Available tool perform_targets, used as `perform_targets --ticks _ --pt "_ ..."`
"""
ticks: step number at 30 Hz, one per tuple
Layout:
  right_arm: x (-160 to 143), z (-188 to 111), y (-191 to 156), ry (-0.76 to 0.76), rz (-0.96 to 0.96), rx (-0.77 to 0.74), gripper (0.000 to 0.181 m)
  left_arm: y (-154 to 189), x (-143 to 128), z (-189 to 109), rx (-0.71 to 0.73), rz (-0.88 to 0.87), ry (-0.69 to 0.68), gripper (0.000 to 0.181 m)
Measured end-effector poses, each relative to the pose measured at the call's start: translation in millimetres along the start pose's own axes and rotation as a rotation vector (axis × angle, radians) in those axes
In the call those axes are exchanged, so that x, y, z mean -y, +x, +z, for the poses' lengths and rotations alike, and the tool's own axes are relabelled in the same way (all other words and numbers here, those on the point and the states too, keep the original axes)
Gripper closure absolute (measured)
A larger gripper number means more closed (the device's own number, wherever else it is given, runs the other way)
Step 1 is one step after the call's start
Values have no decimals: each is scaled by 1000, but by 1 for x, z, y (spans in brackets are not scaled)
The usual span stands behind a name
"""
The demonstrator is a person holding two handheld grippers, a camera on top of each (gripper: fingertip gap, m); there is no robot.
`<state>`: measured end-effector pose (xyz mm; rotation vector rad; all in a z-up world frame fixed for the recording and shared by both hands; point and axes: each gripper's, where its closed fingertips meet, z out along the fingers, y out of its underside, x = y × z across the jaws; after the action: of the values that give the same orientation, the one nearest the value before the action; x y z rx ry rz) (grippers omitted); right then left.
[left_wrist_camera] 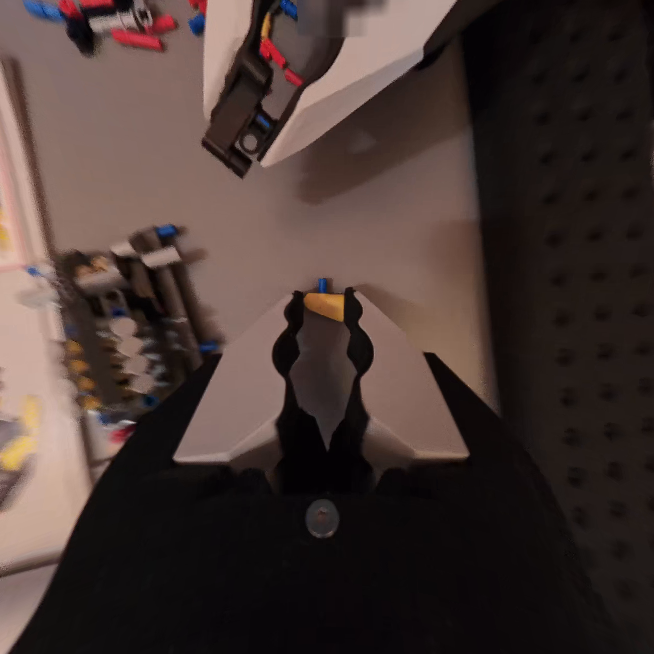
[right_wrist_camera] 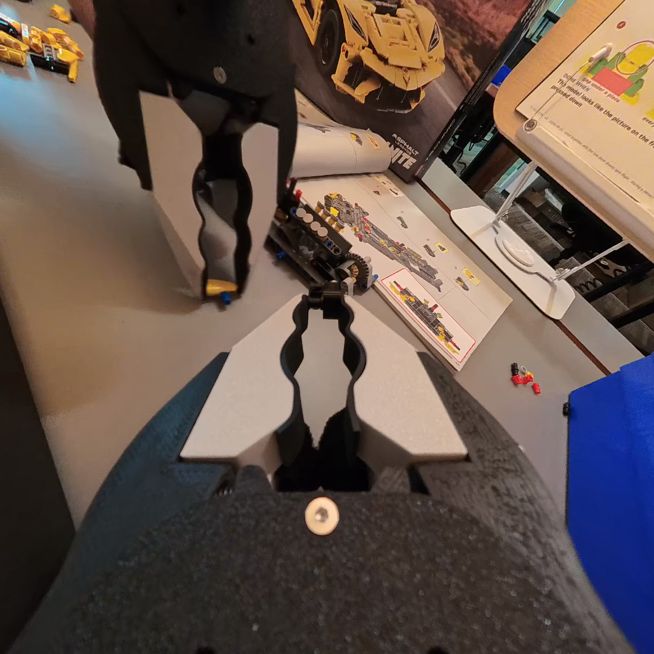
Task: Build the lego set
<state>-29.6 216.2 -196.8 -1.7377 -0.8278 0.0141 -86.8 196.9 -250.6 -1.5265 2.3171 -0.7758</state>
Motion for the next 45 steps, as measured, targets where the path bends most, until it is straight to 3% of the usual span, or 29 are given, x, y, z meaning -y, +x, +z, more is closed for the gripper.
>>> perform_targets --ticks 5,9,13,17,21,28,32,40,43,45 --pt "-1 1 -2 -7 -9 7 166 50 14 -17 -297 -480 154 160" --pt "-1 2 -5 -16 -21 15 166 79 31 -42 -575 -760 338 160" --pt "22 -6 -18 75 -71 56 166 83 41 -59 -720 -913 505 160" --pt "60 -20 -59 184 0 259 166 63 43 -79 -795 -1064 660 160" --pt "63 -18 -88 155 23 369 166 46 27 -78 -676 -1110 662 160" --pt "57 0 -82 95 -8 268 166 41 19 -70 -556 -1103 650 160" --pt "56 4 -90 75 20 298 166 28 20 -72 -452 -1125 721 160" --pt "57 10 -97 66 7 302 166 29 22 -63 -362 -1054 705 160" --pt "54 2 -97 80 28 352 166 22 5 -59 -256 -1003 629 160" --pt "46 -2 -83 71 71 325 166 17 -21 -56 -71 -869 466 160"
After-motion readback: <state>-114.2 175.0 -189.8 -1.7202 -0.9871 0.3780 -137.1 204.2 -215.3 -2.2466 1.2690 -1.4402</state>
